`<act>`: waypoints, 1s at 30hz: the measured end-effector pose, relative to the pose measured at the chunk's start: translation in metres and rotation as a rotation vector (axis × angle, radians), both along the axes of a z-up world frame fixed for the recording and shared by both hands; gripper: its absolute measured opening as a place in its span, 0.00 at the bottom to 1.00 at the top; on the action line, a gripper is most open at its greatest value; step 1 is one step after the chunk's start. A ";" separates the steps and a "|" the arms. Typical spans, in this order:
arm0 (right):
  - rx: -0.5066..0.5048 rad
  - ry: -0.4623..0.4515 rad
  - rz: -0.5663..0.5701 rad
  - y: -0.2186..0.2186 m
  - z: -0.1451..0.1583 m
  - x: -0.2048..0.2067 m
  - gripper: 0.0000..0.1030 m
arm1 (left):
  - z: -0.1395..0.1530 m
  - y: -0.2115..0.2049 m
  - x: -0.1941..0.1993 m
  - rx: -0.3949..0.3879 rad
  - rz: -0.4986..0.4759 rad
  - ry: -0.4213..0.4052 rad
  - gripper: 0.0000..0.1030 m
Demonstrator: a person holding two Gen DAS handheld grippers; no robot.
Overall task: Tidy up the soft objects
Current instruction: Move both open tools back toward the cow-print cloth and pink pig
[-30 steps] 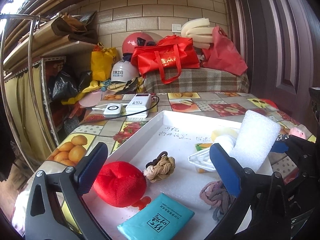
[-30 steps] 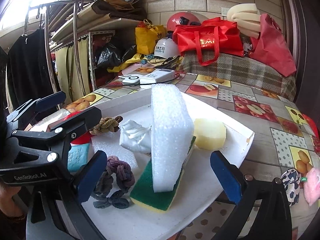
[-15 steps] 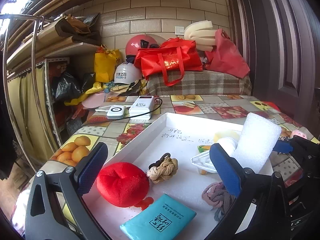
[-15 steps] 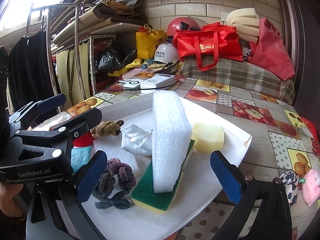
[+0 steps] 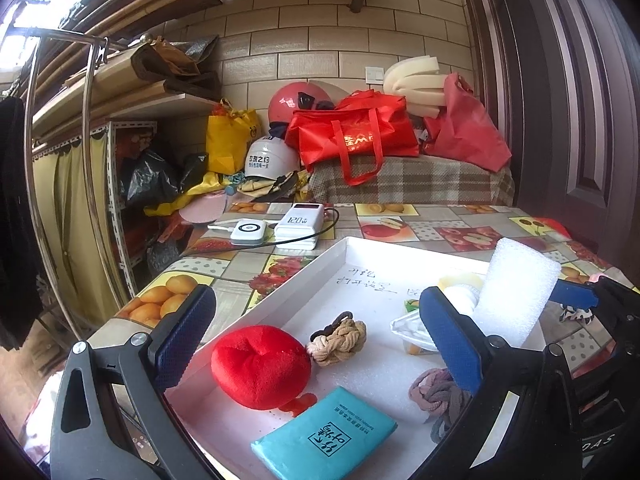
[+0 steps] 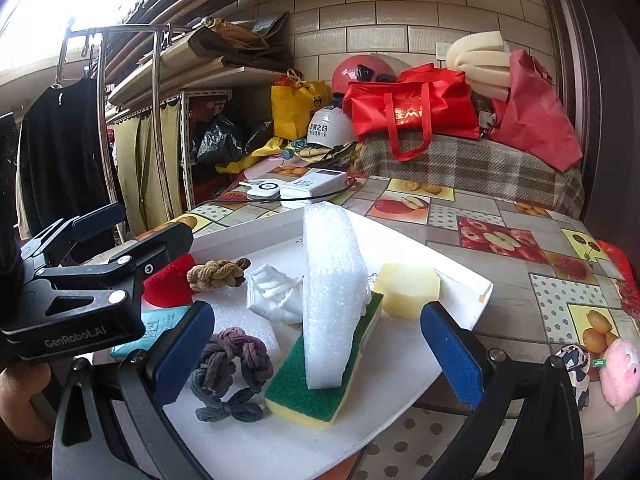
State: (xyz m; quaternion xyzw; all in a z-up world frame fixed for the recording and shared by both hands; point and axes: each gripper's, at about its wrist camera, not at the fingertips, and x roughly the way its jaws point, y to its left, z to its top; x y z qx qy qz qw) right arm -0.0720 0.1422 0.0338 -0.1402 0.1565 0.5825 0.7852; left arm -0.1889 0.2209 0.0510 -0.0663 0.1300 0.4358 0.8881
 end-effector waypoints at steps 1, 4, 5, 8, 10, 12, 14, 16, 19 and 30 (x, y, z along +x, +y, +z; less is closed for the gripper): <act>0.006 -0.005 -0.002 -0.001 0.000 -0.001 1.00 | 0.000 0.000 -0.001 -0.001 0.005 -0.002 1.00; 0.020 -0.016 -0.007 -0.004 0.002 -0.002 1.00 | 0.000 -0.003 0.000 -0.006 0.011 -0.004 1.00; 0.026 -0.019 -0.010 -0.005 0.002 -0.003 1.00 | 0.000 -0.002 0.000 -0.007 0.010 -0.004 1.00; 0.034 -0.018 -0.016 -0.010 0.003 -0.003 1.00 | 0.000 -0.005 0.001 -0.007 0.007 0.000 1.00; 0.033 -0.006 -0.021 -0.013 0.002 -0.001 1.00 | -0.001 -0.008 0.002 -0.006 -0.001 0.003 1.00; 0.036 0.010 -0.029 -0.017 0.002 0.003 1.00 | -0.001 -0.013 0.004 -0.006 -0.013 0.003 1.00; 0.026 0.034 -0.021 -0.019 0.001 0.006 1.00 | -0.002 -0.018 0.006 -0.004 -0.021 0.009 1.00; 0.009 0.054 -0.014 -0.021 0.000 0.010 1.00 | -0.002 -0.023 0.008 -0.004 -0.029 0.014 1.00; 0.013 0.049 -0.017 -0.031 0.000 0.011 1.00 | -0.002 -0.032 0.011 -0.006 -0.053 0.013 1.00; 0.055 -0.039 -0.089 -0.082 0.006 0.030 1.00 | -0.001 -0.078 0.036 0.038 -0.194 0.071 1.00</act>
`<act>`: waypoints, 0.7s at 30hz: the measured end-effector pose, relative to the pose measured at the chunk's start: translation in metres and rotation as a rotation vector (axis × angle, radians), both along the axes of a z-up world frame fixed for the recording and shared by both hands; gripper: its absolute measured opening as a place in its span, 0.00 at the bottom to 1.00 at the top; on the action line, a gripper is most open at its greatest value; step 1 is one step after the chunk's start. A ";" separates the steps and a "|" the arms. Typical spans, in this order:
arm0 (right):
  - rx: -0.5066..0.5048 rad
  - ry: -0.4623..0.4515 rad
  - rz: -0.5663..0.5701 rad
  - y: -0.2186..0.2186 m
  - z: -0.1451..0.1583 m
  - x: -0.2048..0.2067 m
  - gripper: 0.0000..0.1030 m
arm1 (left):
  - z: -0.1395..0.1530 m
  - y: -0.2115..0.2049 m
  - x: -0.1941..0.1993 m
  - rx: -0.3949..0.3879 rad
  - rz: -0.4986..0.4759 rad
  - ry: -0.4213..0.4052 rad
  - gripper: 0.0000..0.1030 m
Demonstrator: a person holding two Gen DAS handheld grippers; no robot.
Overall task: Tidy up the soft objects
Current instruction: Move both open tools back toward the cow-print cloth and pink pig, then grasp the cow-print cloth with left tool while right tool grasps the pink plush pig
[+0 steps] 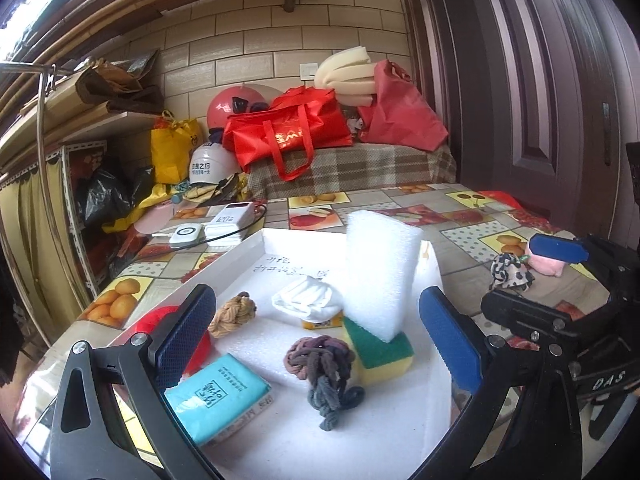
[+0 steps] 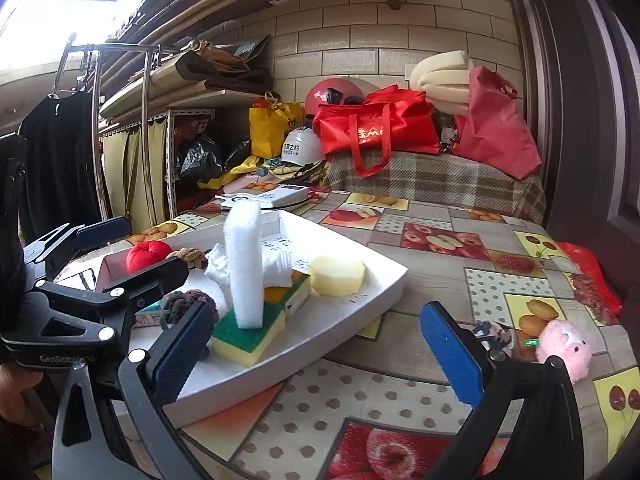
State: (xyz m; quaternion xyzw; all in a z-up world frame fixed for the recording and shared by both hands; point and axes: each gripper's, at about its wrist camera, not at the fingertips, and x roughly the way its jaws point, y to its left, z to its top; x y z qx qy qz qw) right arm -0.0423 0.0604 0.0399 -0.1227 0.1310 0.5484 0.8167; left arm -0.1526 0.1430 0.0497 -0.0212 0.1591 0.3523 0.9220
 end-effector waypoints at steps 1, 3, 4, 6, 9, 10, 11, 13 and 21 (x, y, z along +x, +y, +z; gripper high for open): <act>0.000 0.005 -0.015 -0.004 0.000 0.006 1.00 | 0.000 -0.004 0.001 0.010 -0.008 0.010 1.00; -0.003 0.016 -0.046 -0.013 0.001 0.017 1.00 | -0.001 -0.015 0.009 0.053 -0.024 0.046 1.00; -0.012 0.013 -0.068 -0.018 0.001 0.023 1.00 | -0.001 -0.019 0.013 0.074 -0.030 0.064 1.00; -0.022 -0.009 -0.110 -0.029 0.000 0.033 1.00 | -0.002 -0.030 0.021 0.120 -0.055 0.100 1.00; -0.024 0.007 -0.184 -0.049 0.000 0.056 1.00 | -0.003 -0.044 0.030 0.142 -0.124 0.118 1.00; -0.020 0.024 -0.205 -0.056 0.000 0.065 1.00 | -0.004 -0.048 0.035 0.138 -0.143 0.123 1.00; -0.014 0.044 -0.236 -0.065 0.001 0.075 1.00 | -0.004 -0.051 0.039 0.128 -0.158 0.126 1.00; -0.015 0.053 -0.291 -0.079 0.001 0.090 1.00 | -0.004 -0.056 0.050 0.099 -0.187 0.129 1.00; -0.059 0.107 -0.450 -0.127 -0.004 0.146 1.00 | -0.007 -0.078 0.100 0.055 -0.276 0.197 1.00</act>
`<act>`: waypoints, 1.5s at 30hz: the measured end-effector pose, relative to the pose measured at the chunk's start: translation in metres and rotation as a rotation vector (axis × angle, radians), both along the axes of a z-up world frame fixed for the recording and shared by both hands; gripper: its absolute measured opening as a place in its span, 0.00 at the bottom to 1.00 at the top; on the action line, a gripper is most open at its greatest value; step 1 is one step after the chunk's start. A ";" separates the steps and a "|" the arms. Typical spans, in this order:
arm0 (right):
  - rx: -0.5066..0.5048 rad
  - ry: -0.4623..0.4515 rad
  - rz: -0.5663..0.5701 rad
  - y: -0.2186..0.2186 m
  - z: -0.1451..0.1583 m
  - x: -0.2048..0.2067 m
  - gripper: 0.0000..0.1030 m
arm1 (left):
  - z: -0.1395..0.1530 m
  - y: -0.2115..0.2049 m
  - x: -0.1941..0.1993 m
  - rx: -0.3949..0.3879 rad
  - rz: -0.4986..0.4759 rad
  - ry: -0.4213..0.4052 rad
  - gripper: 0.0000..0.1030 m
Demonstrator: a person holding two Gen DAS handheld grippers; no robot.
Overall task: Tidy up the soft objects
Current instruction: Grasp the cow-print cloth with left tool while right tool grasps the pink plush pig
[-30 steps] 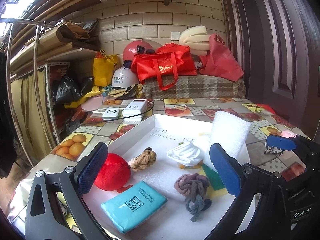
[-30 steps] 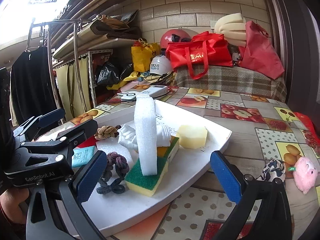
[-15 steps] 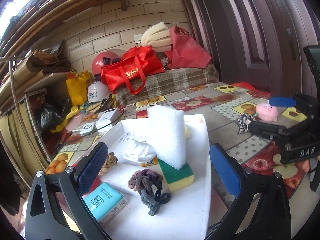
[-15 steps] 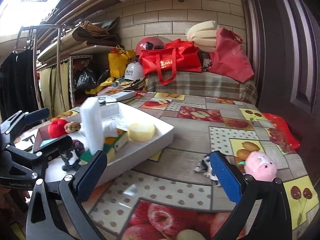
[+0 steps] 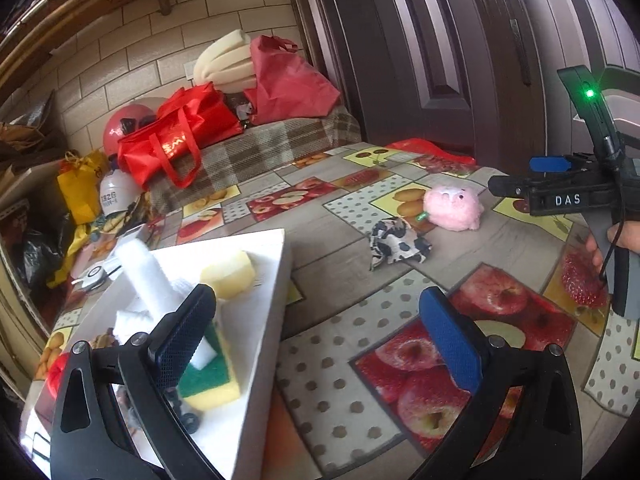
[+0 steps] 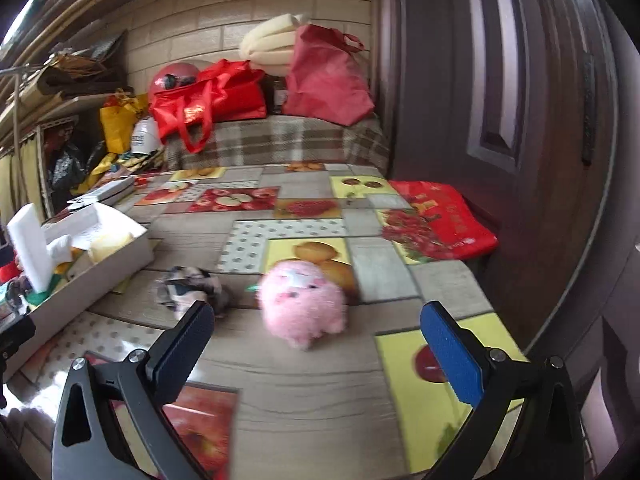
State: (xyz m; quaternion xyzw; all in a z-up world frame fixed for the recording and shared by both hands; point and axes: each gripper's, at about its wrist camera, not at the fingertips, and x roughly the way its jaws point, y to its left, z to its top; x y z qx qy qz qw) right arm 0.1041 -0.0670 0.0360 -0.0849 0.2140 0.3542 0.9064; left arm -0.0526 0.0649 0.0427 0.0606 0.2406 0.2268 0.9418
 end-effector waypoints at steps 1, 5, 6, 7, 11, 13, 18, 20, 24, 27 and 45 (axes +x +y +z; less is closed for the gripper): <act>0.018 0.040 -0.007 -0.004 -0.001 0.007 1.00 | -0.001 -0.003 0.006 -0.007 -0.010 0.007 1.00; -0.010 0.122 -0.015 0.001 -0.008 0.020 1.00 | -0.004 -0.006 0.036 -0.070 -0.045 0.044 1.00; -0.021 0.108 0.004 0.004 -0.007 0.016 1.00 | -0.005 -0.006 0.045 -0.096 -0.055 0.055 0.99; -0.035 0.091 0.023 0.008 -0.006 0.013 1.00 | -0.006 -0.006 0.053 -0.119 -0.065 0.064 0.99; -0.127 0.032 0.076 0.030 -0.008 0.004 1.00 | -0.011 0.000 0.085 -0.198 -0.070 0.108 0.99; -0.164 0.023 0.079 0.040 -0.011 0.008 1.00 | -0.013 0.006 0.098 -0.233 -0.050 0.124 0.99; -0.224 0.106 0.087 0.058 -0.021 0.035 0.98 | -0.023 0.025 0.124 -0.337 -0.016 0.184 0.99; -0.219 0.149 0.080 0.058 -0.023 0.046 0.94 | -0.026 0.029 0.131 -0.356 -0.013 0.207 0.99; -0.194 0.211 0.089 0.058 -0.025 0.061 0.77 | -0.028 0.031 0.146 -0.354 -0.012 0.222 0.99; -0.204 0.231 0.118 0.062 -0.028 0.061 0.71 | -0.029 0.031 0.158 -0.353 -0.027 0.240 0.99; -0.172 0.181 0.113 0.064 -0.020 0.061 0.52 | -0.013 0.027 0.152 -0.320 -0.110 0.105 0.45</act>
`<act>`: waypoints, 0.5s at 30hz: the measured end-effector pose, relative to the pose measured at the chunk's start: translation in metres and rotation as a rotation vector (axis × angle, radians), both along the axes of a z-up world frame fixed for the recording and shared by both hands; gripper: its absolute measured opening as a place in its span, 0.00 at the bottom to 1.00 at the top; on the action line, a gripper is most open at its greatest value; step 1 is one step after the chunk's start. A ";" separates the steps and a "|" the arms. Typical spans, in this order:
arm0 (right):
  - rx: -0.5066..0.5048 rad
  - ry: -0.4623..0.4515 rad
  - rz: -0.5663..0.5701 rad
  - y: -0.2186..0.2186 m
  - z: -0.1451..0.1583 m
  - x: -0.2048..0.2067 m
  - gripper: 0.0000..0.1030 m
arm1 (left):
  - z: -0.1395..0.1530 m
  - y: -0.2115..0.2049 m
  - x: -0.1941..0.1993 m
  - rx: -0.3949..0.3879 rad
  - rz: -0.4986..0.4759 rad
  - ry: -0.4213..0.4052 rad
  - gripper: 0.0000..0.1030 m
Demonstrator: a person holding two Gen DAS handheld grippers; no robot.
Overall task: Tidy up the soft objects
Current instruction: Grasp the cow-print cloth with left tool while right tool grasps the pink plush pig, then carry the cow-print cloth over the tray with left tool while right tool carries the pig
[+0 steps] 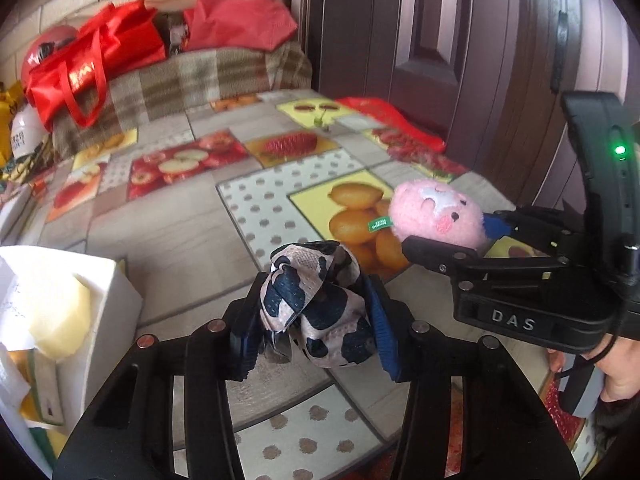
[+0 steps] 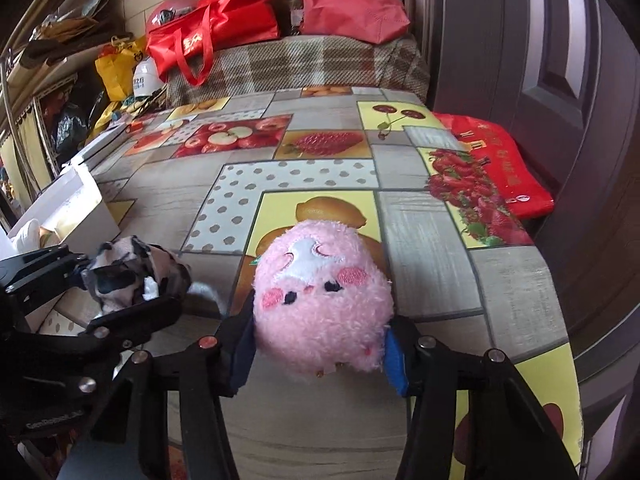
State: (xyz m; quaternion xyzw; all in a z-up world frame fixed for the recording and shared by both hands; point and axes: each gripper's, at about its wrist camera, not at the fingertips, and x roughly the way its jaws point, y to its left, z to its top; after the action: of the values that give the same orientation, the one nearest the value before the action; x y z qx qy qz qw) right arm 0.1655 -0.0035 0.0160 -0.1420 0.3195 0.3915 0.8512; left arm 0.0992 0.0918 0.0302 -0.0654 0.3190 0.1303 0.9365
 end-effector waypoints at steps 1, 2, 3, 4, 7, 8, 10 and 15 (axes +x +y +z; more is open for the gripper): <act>0.013 -0.008 -0.010 -0.003 0.002 0.000 0.52 | 0.003 -0.002 -0.005 0.016 0.004 -0.026 0.45; 0.026 -0.017 -0.019 -0.005 0.003 -0.001 0.52 | 0.006 -0.005 -0.009 0.035 0.010 -0.046 0.45; 0.040 -0.027 -0.029 -0.008 0.005 -0.002 0.52 | 0.009 -0.009 -0.013 0.057 0.015 -0.067 0.45; 0.052 -0.038 -0.037 -0.010 0.007 -0.002 0.52 | 0.012 -0.011 -0.016 0.078 0.016 -0.085 0.45; 0.089 -0.090 -0.066 -0.017 0.013 -0.008 0.52 | 0.018 -0.024 -0.029 0.145 0.013 -0.140 0.45; 0.104 -0.113 -0.070 -0.019 0.016 -0.011 0.52 | 0.019 -0.026 -0.034 0.160 0.013 -0.158 0.45; 0.124 -0.165 -0.082 -0.022 0.020 -0.019 0.52 | 0.021 -0.028 -0.042 0.171 0.014 -0.181 0.45; 0.137 -0.253 -0.083 -0.026 0.024 -0.044 0.52 | 0.022 -0.027 -0.061 0.143 0.024 -0.201 0.45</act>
State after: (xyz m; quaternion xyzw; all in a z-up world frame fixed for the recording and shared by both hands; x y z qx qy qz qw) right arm 0.1219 -0.0290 0.0405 -0.1183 0.1879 0.3560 0.9077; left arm 0.0378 0.0647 0.0523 -0.0149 0.2126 0.1567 0.9644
